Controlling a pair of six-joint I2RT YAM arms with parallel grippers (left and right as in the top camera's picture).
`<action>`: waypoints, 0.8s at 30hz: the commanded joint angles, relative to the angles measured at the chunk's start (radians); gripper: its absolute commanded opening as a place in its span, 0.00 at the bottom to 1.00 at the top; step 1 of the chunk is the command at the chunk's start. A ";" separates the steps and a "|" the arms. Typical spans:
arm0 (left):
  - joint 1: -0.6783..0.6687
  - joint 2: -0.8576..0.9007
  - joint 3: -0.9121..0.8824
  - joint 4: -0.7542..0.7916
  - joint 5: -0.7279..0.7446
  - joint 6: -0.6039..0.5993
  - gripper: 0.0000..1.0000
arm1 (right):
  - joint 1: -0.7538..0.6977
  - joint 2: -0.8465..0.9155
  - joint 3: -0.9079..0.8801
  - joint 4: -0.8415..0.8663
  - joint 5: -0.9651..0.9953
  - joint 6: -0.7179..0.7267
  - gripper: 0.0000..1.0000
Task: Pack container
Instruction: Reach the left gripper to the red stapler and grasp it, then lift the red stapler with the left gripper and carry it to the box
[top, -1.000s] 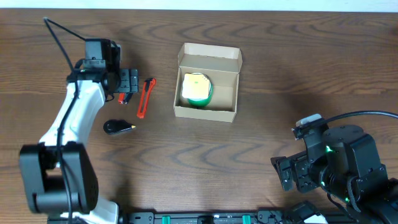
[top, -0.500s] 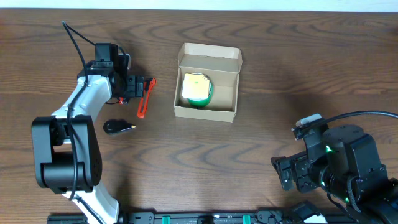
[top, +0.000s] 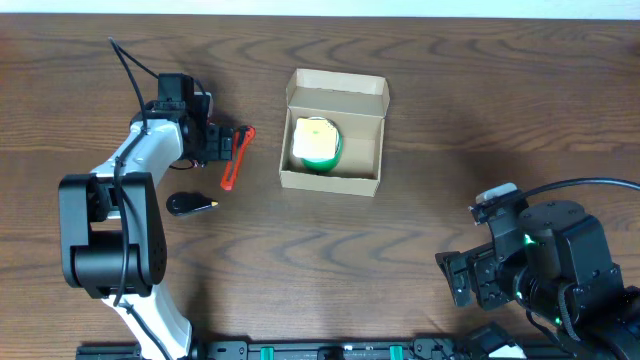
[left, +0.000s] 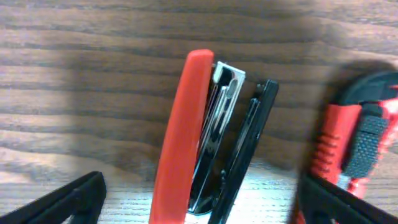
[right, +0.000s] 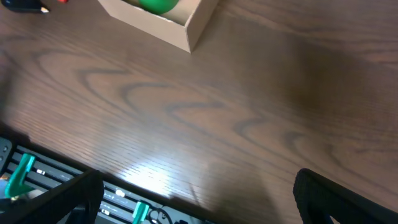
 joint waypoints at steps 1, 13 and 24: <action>0.003 0.018 0.020 -0.003 -0.024 0.008 0.91 | -0.007 0.000 0.001 -0.001 0.009 -0.016 0.99; 0.003 0.018 0.020 -0.005 -0.071 0.008 0.57 | -0.007 0.000 0.001 -0.001 0.010 -0.016 0.99; 0.003 0.018 0.020 -0.011 -0.071 0.007 0.22 | -0.007 0.000 0.001 -0.002 0.009 -0.016 0.99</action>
